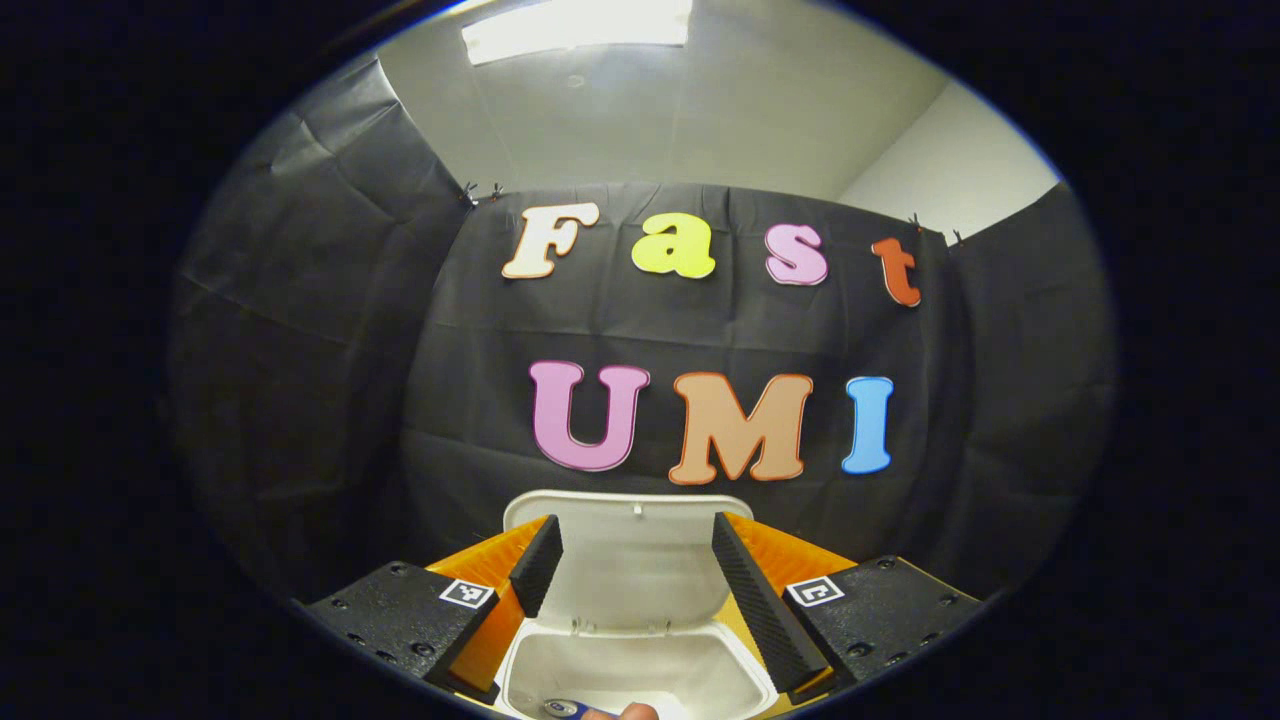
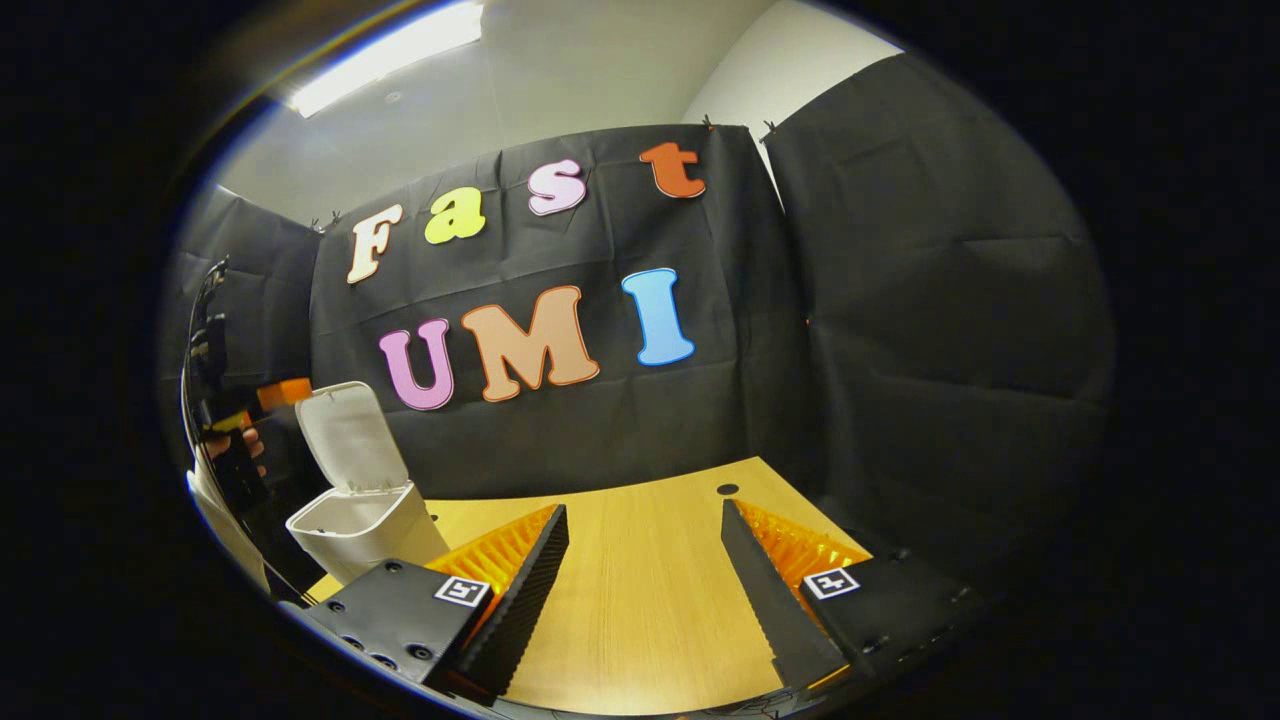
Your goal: Press the lid of the desktop garbage bin to open it, pick up the crumpled paper on the desktop and throw it into the bin, then pick up the pop can on the desktop and drop it into the bin, and finally close the garbage bin lid.
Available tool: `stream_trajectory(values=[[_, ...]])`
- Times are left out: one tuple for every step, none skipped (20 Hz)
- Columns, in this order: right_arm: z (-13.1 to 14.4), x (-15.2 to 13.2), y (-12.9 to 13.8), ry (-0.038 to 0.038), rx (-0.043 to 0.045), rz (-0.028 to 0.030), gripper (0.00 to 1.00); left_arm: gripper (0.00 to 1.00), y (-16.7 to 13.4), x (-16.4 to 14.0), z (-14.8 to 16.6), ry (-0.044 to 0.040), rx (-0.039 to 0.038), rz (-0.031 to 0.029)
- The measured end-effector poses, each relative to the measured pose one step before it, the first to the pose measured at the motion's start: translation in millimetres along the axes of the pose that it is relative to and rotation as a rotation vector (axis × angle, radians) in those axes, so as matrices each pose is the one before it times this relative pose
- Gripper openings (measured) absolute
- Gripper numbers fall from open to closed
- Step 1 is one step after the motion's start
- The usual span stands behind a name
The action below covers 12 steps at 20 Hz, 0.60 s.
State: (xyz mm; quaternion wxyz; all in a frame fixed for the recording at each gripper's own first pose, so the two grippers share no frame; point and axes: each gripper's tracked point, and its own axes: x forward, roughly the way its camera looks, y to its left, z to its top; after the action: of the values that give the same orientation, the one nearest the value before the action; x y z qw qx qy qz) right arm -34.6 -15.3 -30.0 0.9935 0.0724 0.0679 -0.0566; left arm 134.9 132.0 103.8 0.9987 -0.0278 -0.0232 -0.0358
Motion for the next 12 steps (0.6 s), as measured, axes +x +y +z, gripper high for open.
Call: stream_trajectory(values=[[-3.33,0.71,0.76,0.00567,0.00088,0.0038,0.97,0.9,3.16,7.77,7.57,-0.00115,0.00273,0.00506],[-1.74,-0.14,0.2,0.00405,-0.00265,0.00162,0.97,0.9,4.24,6.87,4.19,0.00458,0.00547,0.00742],[-2.24,0.04,0.32,0.00267,-0.0054,-0.002,0.97,0.9,2.5,8.48,4.42,0.00276,0.00467,0.00214],[-0.65,0.32,-1.37,0.00198,-0.00604,-0.00582,0.97,0.9,1.14,8.61,2.37,0.00785,0.00004,-0.00019],[-0.66,0.28,-1.98,0.0023,-0.00298,-0.00378,0.97,0.9,1.99,7.85,-1.13,0.01549,-0.00654,-0.00019],[0.65,-0.58,-0.78,-0.00046,0.00192,-0.00304,0.97,0.9,0.35,8.97,-2.5,0.02105,-0.01113,-0.00582],[0.66,-0.77,-0.9,0.00133,0.00582,-0.00178,0.97,0.9,0.92,8.28,-4.54,0.02808,-0.0065,-0.00443],[-0.51,-0.79,-1.71,0.00274,0.00665,-0.00034,0.97,0.9,1.98,7.38,-4.36,0.02357,-0.00471,-0.00176],[-1.03,-0.39,-0.13,0.00202,0.0048,-0.0022,0.97,0.9,4.26,6.49,-4.43,0.02134,-0.00249,0.00636],[-0.19,0.3,-1.62,0.00158,0.00141,-0.00373,0.97,0.9,4.05,7.22,-5.23,0.02091,0.00321,0.00739],[-1.3,0.57,-1.18,0.00225,-0.00059,-0.00496,0.97,0.9,3.58,5.96,-4.97,0.01739,0.00537,0.00846],[-0.19,-0.14,-0.98,0.00117,-0.00082,-0.00256,0.97,0.9,2.8,4.67,-5.5,0.01758,0.00492,0.00512]])
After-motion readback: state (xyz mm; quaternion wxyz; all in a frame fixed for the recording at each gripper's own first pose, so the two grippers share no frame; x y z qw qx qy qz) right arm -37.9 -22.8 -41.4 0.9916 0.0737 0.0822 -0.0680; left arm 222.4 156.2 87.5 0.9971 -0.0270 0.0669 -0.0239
